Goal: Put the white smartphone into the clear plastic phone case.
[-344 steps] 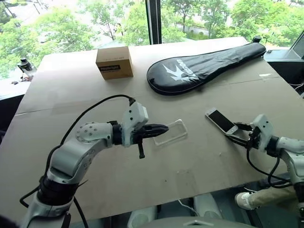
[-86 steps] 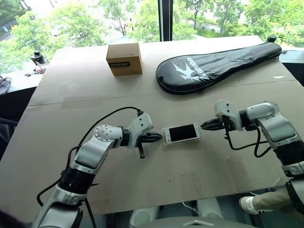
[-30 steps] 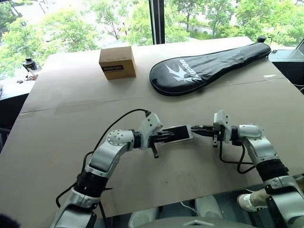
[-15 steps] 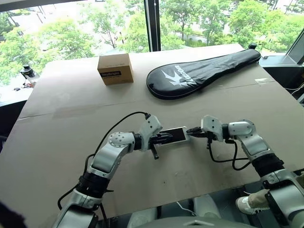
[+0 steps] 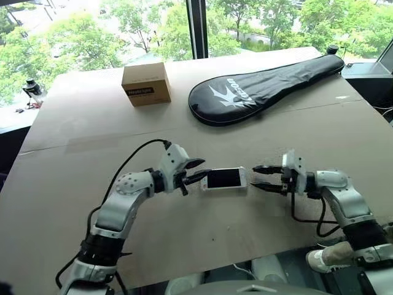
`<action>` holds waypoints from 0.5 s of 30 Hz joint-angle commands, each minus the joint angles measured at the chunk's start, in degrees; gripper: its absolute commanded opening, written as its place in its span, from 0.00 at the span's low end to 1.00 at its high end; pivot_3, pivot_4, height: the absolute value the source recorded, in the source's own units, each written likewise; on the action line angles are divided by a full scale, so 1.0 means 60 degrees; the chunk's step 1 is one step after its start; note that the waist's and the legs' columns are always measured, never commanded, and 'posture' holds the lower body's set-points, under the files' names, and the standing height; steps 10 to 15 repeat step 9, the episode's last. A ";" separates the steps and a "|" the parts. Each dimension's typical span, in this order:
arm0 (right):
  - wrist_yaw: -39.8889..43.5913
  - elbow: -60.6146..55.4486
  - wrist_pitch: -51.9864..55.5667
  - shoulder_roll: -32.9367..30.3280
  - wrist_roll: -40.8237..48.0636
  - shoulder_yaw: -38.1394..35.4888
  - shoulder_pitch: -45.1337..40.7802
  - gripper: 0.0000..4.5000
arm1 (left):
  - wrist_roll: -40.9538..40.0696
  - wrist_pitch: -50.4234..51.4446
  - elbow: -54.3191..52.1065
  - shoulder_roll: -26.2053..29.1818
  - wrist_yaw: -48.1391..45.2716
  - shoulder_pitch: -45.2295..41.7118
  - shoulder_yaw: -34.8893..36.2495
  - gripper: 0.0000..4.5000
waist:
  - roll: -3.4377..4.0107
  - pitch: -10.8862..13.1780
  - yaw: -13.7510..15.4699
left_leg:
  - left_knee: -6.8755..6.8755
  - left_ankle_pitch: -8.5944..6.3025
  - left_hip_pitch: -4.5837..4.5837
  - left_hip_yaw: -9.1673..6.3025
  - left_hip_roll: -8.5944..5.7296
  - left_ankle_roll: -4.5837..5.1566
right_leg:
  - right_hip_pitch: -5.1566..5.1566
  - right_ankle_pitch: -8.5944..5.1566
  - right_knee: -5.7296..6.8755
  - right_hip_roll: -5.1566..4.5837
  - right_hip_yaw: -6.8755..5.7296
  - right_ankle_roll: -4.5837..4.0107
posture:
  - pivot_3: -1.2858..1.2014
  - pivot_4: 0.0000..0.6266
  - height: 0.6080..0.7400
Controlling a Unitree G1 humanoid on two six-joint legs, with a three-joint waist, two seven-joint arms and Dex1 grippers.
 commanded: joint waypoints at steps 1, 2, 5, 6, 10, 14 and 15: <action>0.0628 -0.0013 0.0167 -0.0779 0.0684 -0.1014 -0.0041 0.94 | -0.1093 0.0509 -0.1129 0.0694 -0.0532 0.0671 0.1093 0.82 | 0.0006 0.0020 0.0050 | 0.0002 -0.0001 -0.0004 -0.0001 -0.0002 0.0001 | -0.0002 0.0000 -0.0006 -0.0003 -0.0001 0.0000 | 0.52 0.24 1.00; 0.0820 0.0228 0.0046 -0.1033 0.0626 -0.1131 -0.0066 1.00 | -0.1222 0.0516 -0.1264 0.0946 -0.0702 0.0936 0.1337 0.90 | 0.0006 0.0034 0.0071 | 0.0000 -0.0005 -0.0008 0.0000 -0.0004 0.0009 | 0.0001 -0.0001 -0.0018 -0.0007 -0.0003 0.0000 | 0.52 0.24 1.00; 0.1819 0.1553 -0.0352 -0.1867 0.0507 -0.1382 -0.0553 1.00 | -0.1296 0.0147 -0.1245 0.1607 -0.1271 0.1710 0.1906 0.97 | 0.0021 0.0105 0.0164 | 0.0001 -0.0031 -0.0002 0.0012 -0.0009 0.0054 | 0.0011 -0.0001 -0.0021 -0.0008 -0.0005 -0.0001 | 0.52 0.24 1.00; 0.2050 0.1754 -0.0395 -0.2018 0.0495 -0.1364 -0.0687 1.00 | -0.1172 -0.0105 -0.1160 0.1725 -0.1359 0.1891 0.1987 0.97 | 0.0032 0.0130 0.0181 | 0.0001 -0.0033 0.0006 0.0021 -0.0010 0.0058 | 0.0017 -0.0002 -0.0021 -0.0009 -0.0002 -0.0002 | 0.52 0.24 1.00; 0.2320 0.1732 -0.0248 -0.2151 0.0492 -0.1179 -0.0985 1.00 | -0.0805 -0.0876 -0.0835 0.1967 -0.1696 0.2247 0.1993 0.97 | 0.0048 0.0161 0.0199 | 0.0002 -0.0033 0.0014 0.0041 -0.0008 0.0063 | 0.0024 -0.0004 -0.0018 -0.0003 -0.0001 -0.0003 | 0.52 0.24 1.00; 0.2320 0.1732 -0.0248 -0.2151 0.0492 -0.1179 -0.0985 1.00 | -0.0805 -0.0876 -0.0835 0.1967 -0.1696 0.2247 0.1993 0.97 | 0.0048 0.0161 0.0199 | 0.0002 -0.0033 0.0014 0.0041 -0.0008 0.0063 | 0.0024 -0.0004 -0.0018 -0.0003 -0.0001 -0.0003 | 0.52 0.24 1.00; 0.2320 0.1732 -0.0248 -0.2151 0.0492 -0.1179 -0.0985 1.00 | -0.0805 -0.0876 -0.0835 0.1967 -0.1696 0.2247 0.1993 0.97 | 0.0048 0.0161 0.0199 | 0.0002 -0.0033 0.0014 0.0041 -0.0008 0.0063 | 0.0024 -0.0004 -0.0018 -0.0003 -0.0001 -0.0003 | 0.52 0.24 1.00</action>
